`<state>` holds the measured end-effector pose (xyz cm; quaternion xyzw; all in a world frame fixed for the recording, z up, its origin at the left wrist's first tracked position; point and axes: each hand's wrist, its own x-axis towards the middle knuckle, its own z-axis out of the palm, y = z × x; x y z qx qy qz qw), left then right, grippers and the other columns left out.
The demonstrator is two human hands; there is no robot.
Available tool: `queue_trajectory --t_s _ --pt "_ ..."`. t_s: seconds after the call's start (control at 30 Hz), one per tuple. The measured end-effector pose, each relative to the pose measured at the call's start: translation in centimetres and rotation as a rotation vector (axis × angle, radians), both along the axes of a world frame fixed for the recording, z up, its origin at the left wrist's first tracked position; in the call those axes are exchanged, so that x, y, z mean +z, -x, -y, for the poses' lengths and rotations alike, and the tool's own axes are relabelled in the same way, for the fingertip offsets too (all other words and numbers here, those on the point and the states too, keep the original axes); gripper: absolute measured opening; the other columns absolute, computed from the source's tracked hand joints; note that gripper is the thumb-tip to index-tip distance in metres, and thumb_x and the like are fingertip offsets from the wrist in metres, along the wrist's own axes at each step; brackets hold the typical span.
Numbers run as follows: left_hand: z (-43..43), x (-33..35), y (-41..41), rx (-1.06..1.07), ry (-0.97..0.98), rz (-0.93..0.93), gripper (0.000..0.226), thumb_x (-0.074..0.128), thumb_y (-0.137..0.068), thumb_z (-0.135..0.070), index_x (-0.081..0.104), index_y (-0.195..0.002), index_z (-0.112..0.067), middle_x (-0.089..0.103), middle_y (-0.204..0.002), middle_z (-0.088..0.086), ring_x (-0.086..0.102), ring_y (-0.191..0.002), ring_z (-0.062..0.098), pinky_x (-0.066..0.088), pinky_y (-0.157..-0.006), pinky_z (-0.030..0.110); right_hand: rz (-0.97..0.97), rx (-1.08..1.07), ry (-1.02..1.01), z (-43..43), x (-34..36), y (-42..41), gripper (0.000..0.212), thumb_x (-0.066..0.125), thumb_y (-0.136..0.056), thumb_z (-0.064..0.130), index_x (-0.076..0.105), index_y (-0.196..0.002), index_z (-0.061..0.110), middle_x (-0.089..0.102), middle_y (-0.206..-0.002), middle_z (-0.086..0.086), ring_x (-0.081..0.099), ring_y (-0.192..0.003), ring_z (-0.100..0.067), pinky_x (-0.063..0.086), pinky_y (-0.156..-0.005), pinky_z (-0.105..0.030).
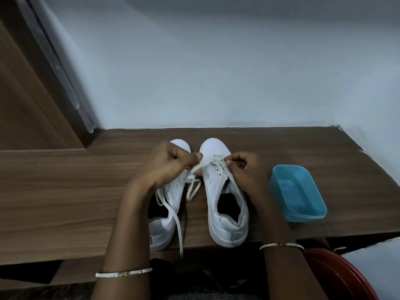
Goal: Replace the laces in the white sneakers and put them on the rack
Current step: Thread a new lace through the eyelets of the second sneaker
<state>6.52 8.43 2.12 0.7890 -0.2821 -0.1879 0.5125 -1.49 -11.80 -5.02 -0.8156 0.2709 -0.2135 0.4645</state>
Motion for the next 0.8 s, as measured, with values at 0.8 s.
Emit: queue_trajectory --t_s 0.8 --pt "5.4 -5.0 1.2 0.197 -0.316 0.147 0.025 0.051 -0.097 -0.032 0.054 -0.085 -0.011 0.057 -0.078 -0.002 0.053 -0.078 0.020 0.032 -0.058 0.029 -0.254 0.164 0.141 1.6 -0.1 1.2 0.020 0.064 -0.095 0.034 0.061 -0.082 0.019 0.061 -0.073 0.009 0.055 -0.071 -0.010 0.040 -0.073 -0.029"
